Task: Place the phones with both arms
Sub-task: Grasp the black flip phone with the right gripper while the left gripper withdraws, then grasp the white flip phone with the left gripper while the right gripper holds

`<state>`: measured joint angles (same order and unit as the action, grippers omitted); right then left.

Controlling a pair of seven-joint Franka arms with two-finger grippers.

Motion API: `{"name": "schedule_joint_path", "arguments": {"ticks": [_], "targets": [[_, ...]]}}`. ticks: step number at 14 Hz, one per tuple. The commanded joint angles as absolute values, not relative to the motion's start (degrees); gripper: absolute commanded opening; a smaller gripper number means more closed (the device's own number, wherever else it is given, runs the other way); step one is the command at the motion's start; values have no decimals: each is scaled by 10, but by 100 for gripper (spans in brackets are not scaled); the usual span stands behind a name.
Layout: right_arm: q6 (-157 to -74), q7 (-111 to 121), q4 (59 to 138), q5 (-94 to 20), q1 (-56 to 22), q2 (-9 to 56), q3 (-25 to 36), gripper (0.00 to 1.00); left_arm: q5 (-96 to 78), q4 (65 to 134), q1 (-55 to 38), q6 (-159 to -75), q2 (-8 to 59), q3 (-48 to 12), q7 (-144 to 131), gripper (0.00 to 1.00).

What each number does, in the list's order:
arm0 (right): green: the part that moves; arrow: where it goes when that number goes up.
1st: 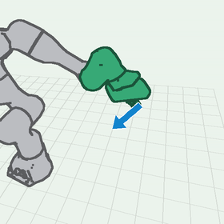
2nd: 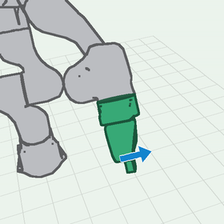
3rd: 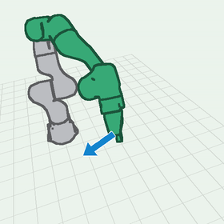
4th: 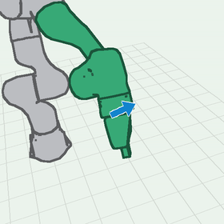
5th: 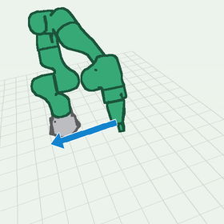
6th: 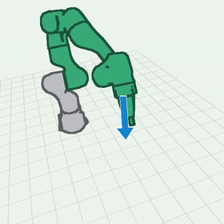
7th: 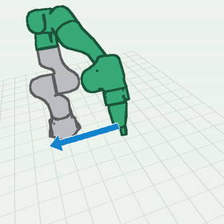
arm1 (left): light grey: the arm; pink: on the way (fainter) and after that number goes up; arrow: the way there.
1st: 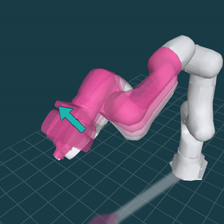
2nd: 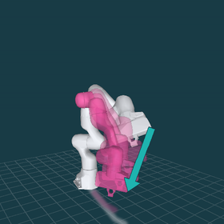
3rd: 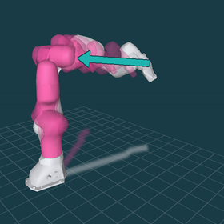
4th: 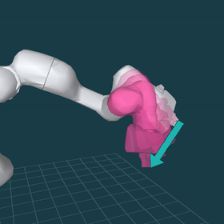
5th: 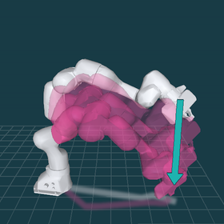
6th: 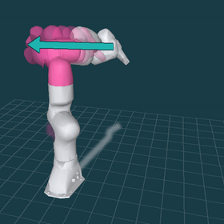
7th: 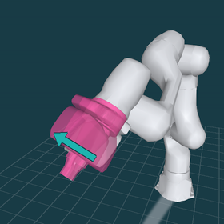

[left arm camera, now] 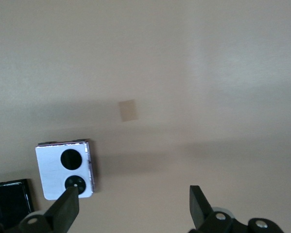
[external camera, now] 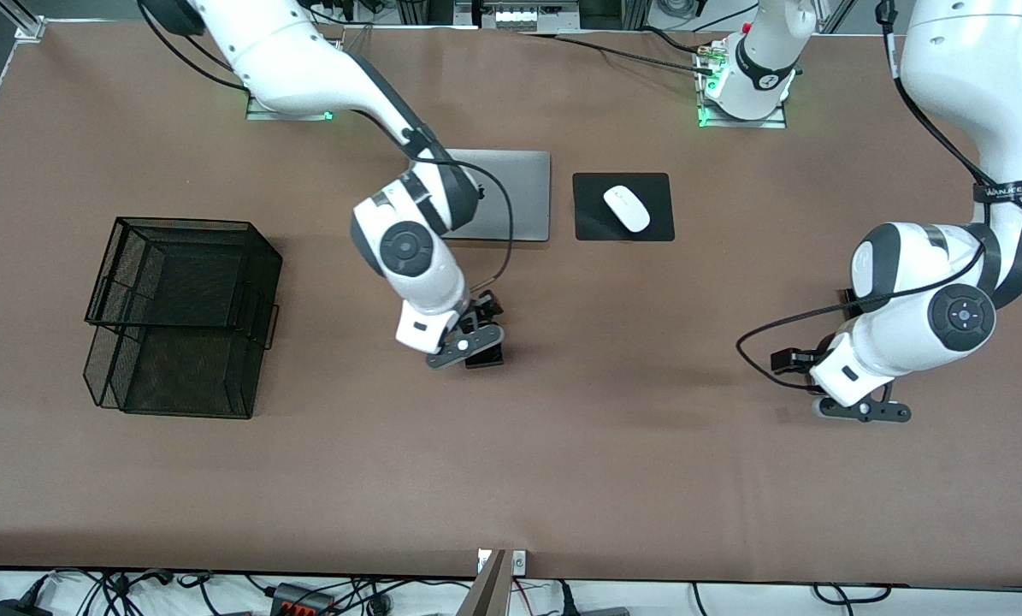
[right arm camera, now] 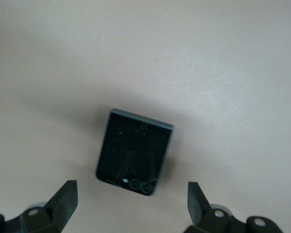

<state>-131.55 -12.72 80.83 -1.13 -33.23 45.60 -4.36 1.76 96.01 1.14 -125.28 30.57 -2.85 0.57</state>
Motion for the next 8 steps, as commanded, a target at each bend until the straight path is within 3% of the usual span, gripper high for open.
{"name": "schedule_joint_path", "arguments": {"ticks": [1,8], "targets": [[-1311,-176,777,-8,-346,485,-36,100,11,1044,35,-1332,272,-39,42,100],[-1312,-232,759,-4,-360,518,-25,100,11,1061,92,-1421,317,-40,109,100]]}}
